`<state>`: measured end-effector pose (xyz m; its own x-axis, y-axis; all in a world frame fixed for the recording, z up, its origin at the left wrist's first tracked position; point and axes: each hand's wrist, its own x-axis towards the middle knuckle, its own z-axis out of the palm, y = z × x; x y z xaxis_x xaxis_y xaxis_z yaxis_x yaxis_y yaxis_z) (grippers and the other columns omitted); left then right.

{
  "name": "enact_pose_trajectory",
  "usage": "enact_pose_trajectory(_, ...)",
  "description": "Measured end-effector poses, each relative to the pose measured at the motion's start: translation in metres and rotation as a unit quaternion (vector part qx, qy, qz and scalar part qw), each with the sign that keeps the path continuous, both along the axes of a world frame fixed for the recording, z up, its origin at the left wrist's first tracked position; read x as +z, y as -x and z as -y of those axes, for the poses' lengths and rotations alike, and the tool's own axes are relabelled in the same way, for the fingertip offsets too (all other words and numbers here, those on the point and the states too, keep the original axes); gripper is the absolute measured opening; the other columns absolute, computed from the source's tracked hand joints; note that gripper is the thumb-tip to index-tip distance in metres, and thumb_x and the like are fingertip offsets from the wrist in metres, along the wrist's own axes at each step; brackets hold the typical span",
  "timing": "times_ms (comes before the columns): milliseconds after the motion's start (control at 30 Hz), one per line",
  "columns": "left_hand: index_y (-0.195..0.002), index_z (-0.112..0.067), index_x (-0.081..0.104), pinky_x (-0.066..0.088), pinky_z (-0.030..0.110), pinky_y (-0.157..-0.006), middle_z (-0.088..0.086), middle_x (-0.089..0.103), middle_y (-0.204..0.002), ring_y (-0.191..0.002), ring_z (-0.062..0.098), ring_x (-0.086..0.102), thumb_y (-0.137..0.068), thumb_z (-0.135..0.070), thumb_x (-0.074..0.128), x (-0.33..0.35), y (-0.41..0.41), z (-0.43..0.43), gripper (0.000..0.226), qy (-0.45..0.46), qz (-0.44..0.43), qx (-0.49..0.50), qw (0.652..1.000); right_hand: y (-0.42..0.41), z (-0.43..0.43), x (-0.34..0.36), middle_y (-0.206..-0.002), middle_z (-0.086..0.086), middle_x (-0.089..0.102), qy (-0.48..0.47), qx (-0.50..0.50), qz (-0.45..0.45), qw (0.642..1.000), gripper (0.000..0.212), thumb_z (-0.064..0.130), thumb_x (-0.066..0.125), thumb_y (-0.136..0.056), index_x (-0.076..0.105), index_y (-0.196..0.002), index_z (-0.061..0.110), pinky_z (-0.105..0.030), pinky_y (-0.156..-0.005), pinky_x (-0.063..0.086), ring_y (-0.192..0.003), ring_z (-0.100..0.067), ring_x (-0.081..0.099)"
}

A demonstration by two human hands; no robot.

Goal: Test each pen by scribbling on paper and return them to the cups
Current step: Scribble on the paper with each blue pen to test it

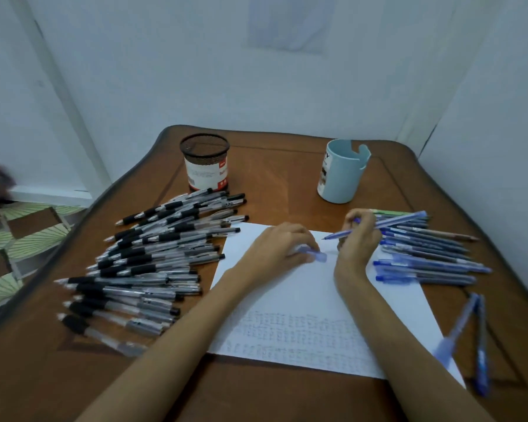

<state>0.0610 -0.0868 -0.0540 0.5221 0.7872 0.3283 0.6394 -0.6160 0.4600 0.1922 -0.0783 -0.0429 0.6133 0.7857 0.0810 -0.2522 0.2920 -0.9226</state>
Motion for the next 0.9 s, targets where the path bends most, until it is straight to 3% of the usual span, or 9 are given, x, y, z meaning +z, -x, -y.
enact_pose_trajectory(67, -0.097, -0.020, 0.070, 0.042, 0.027, -0.078, -0.007, 0.065, -0.099, -0.093, 0.008, 0.054, -0.087, -0.025, 0.064, -0.001, 0.007, -0.001, 0.013, 0.026, 0.061, 0.043, 0.997, 0.000, -0.004, -0.004, -0.058, 0.001, 0.042, -0.001, 0.004, 0.030, 1.000, 0.033, 0.006, 0.040, -0.092, 0.046, -0.061, 0.017, -0.022, -0.049, 0.028, -0.051, -0.010, 0.036)
enact_pose_trajectory(167, -0.092, -0.019, 0.070, 0.043, 0.018, -0.072, -0.009, 0.068, -0.090, -0.082, 0.003, 0.058, -0.083, -0.009, 0.065, 0.003, 0.012, -0.001, 0.014, 0.099, 0.217, 0.090, 0.967, 0.000, -0.007, -0.005, -0.043, 0.011, 0.039, 0.015, 0.037, 0.043, 0.998, 0.035, 0.010, 0.042, -0.096, 0.047, -0.063, 0.018, -0.018, -0.042, 0.027, -0.041, -0.004, 0.034)
enact_pose_trajectory(300, -0.090, -0.020, 0.071, 0.046, 0.026, -0.071, 0.002, 0.071, -0.090, -0.081, 0.016, 0.063, -0.081, -0.013, 0.064, 0.002, 0.013, -0.001, 0.013, 0.161, 0.275, 0.083, 0.944, 0.002, -0.005, -0.004, -0.038, 0.009, 0.038, 0.054, 0.076, 0.042, 0.995, 0.039, 0.027, 0.045, -0.099, 0.044, -0.061, 0.017, -0.017, -0.036, 0.026, -0.035, -0.003, 0.032)
enact_pose_trajectory(400, -0.090, -0.020, 0.072, 0.047, 0.028, -0.072, 0.004, 0.072, -0.091, -0.084, 0.023, 0.064, -0.081, -0.016, 0.064, 0.002, 0.013, 0.000, 0.012, 0.173, 0.286, 0.087, 0.938, 0.001, -0.004, -0.001, -0.036, 0.009, 0.038, 0.065, 0.078, 0.024, 0.995, 0.040, 0.029, 0.045, -0.099, 0.043, -0.061, 0.016, -0.016, -0.036, 0.026, -0.033, -0.003, 0.033)
enact_pose_trajectory(500, -0.091, -0.018, 0.071, 0.046, 0.026, -0.071, 0.006, 0.071, -0.092, -0.080, 0.017, 0.062, -0.084, -0.008, 0.065, 0.004, 0.013, 0.001, 0.014, 0.180, 0.288, 0.083, 0.937, 0.000, -0.005, -0.001, -0.039, 0.010, 0.039, 0.069, 0.071, 0.022, 0.995, 0.040, 0.030, 0.045, -0.099, 0.043, -0.061, 0.016, -0.017, -0.037, 0.028, -0.034, -0.002, 0.034)
enact_pose_trajectory(600, -0.092, -0.018, 0.071, 0.043, 0.021, -0.068, 0.001, 0.071, -0.089, -0.076, 0.006, 0.058, -0.084, -0.006, 0.065, 0.006, 0.012, 0.003, 0.016, 0.184, 0.284, 0.076, 0.938, 0.002, -0.004, -0.004, -0.047, 0.004, 0.041, 0.073, 0.074, 0.086, 0.991, 0.042, 0.029, 0.045, -0.099, 0.044, -0.058, 0.017, -0.018, -0.042, 0.031, -0.039, -0.003, 0.037)
enact_pose_trajectory(733, -0.090, -0.022, 0.070, 0.045, 0.021, -0.068, -0.001, 0.070, -0.085, -0.076, 0.007, 0.059, -0.085, -0.006, 0.065, 0.010, 0.006, 0.007, 0.017, 0.176, 0.285, 0.059, 0.940, 0.007, -0.003, -0.007, -0.052, 0.004, 0.045, 0.049, 0.129, 0.170, 0.976, 0.041, 0.027, 0.042, -0.100, 0.047, -0.060, 0.017, -0.022, -0.051, 0.036, -0.048, -0.006, 0.043)
enact_pose_trajectory(833, -0.088, -0.019, 0.070, 0.043, 0.017, -0.067, -0.003, 0.068, -0.081, -0.074, 0.007, 0.057, -0.085, 0.000, 0.061, 0.011, 0.005, 0.008, 0.021, 0.153, 0.280, 0.066, 0.945, 0.012, -0.003, -0.010, -0.065, 0.006, 0.049, 0.035, 0.187, 0.243, 0.951, 0.029, 0.036, 0.035, -0.094, 0.052, -0.073, 0.027, -0.029, -0.062, 0.039, -0.067, -0.013, 0.049)
enact_pose_trajectory(900, -0.088, -0.017, 0.071, 0.042, 0.017, -0.067, -0.007, 0.067, -0.079, -0.074, 0.008, 0.057, -0.083, 0.000, 0.061, 0.010, 0.007, 0.005, 0.020, 0.134, 0.276, 0.070, 0.949, 0.014, -0.003, -0.012, -0.069, 0.005, 0.046, 0.022, 0.208, 0.260, 0.943, 0.026, 0.041, 0.028, -0.087, 0.051, -0.081, 0.030, -0.026, -0.062, 0.038, -0.069, -0.011, 0.048)
